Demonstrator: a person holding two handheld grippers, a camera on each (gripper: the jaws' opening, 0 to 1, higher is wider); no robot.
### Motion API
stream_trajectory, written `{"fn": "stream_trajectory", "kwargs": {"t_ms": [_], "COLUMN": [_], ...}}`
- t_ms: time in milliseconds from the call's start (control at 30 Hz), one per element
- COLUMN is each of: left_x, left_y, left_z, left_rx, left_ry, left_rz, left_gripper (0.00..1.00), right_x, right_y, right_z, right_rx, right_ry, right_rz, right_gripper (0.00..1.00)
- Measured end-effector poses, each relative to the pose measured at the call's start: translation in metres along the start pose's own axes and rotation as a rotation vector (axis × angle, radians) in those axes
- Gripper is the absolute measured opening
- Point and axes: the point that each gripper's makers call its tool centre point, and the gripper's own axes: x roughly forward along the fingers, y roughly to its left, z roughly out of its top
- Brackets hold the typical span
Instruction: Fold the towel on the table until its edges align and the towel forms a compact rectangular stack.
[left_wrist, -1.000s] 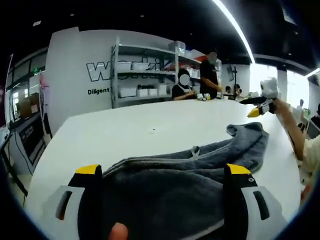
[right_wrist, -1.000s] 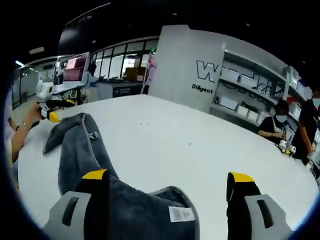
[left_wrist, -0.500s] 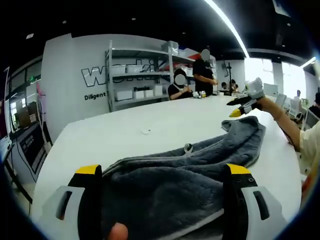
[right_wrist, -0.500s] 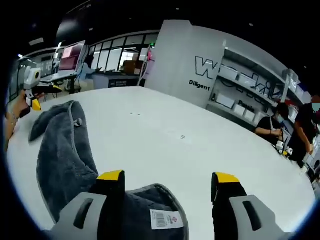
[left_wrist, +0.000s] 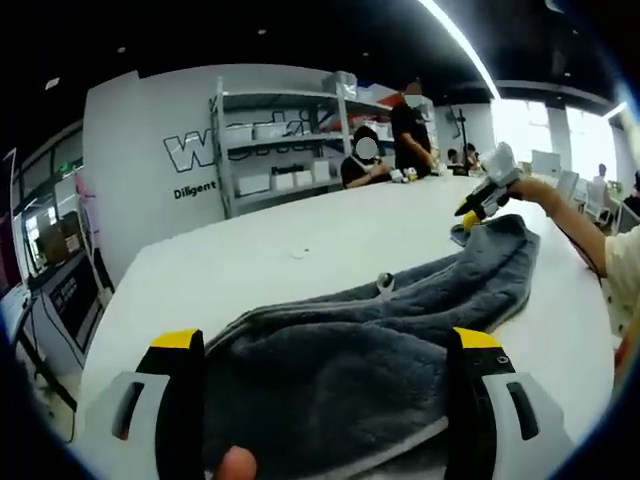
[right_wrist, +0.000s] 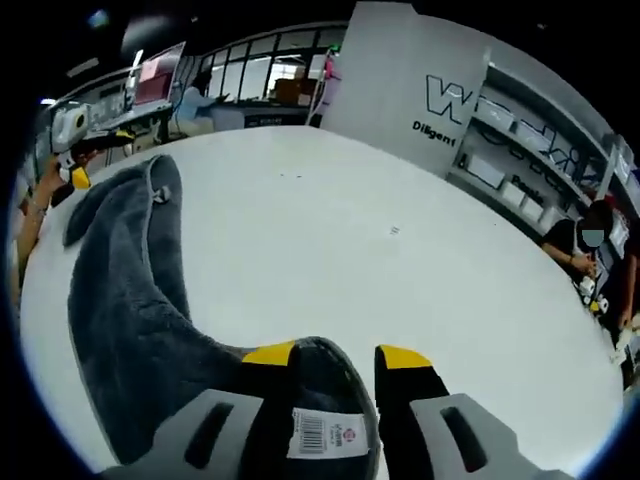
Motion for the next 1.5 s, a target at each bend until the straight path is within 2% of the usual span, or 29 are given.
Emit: {"fn": "stream_trajectory", "kwargs": {"t_ms": [133, 233, 300, 333, 367, 600, 700, 867, 1167, 1300, 1400, 1500], "left_x": [-0.001, -0.001, -0.001, -0.001, -0.001, -0.001, -0.002, -0.002, -0.003, -0.002, -0.001, -0.001], "left_y": [0.001, 0.001, 0.002, 0.002, 0.002, 0.004, 0.005, 0.007, 0.007, 0.007, 0.006, 0.006], "left_z": [0.000, -0.001, -0.001, -0.001, -0.002, -0.002, -0.002, -0.002, -0.003, -0.002, -0.003, -0.003], "left_rx": [-0.001, 0.002, 0.005, 0.007, 0.008, 0.009, 0.011, 0.016, 0.016, 0.015, 0.014, 0.013], "left_ry": [0.002, 0.004, 0.007, 0.009, 0.011, 0.012, 0.014, 0.016, 0.019, 0.017, 0.021, 0.022], "left_rz": [0.004, 0.006, 0.010, 0.011, 0.013, 0.018, 0.021, 0.028, 0.026, 0.025, 0.021, 0.020], "left_gripper": [0.99, 0.99, 0.99, 0.99, 0.99, 0.99, 0.99, 0.99, 0.99, 0.99, 0.99, 0.99], "right_x": [0.007, 0.011, 0.011, 0.009, 0.008, 0.005, -0.002, -0.021, -0.050, -0.059, -0.058, -0.056], "right_y": [0.002, 0.000, -0.002, -0.007, -0.012, -0.021, -0.036, -0.064, -0.109, -0.123, -0.128, -0.137], "right_z": [-0.011, -0.017, -0.015, -0.016, -0.014, -0.009, -0.001, 0.015, 0.027, 0.031, 0.032, 0.034], "right_rx": [0.016, 0.016, 0.004, -0.030, -0.044, -0.011, -0.016, -0.026, -0.067, -0.095, -0.118, -0.180], "right_ry": [0.030, 0.044, 0.029, 0.026, 0.017, -0.020, -0.055, -0.151, -0.245, -0.260, -0.257, -0.235], "right_rz": [0.030, 0.020, 0.020, -0.010, -0.033, -0.063, -0.148, -0.307, -0.548, -0.625, -0.657, -0.700], "right_gripper": [0.21, 0.17, 0.05, 0.00, 0.00, 0.00, 0.00, 0.00, 0.00, 0.00, 0.00, 0.00]}}
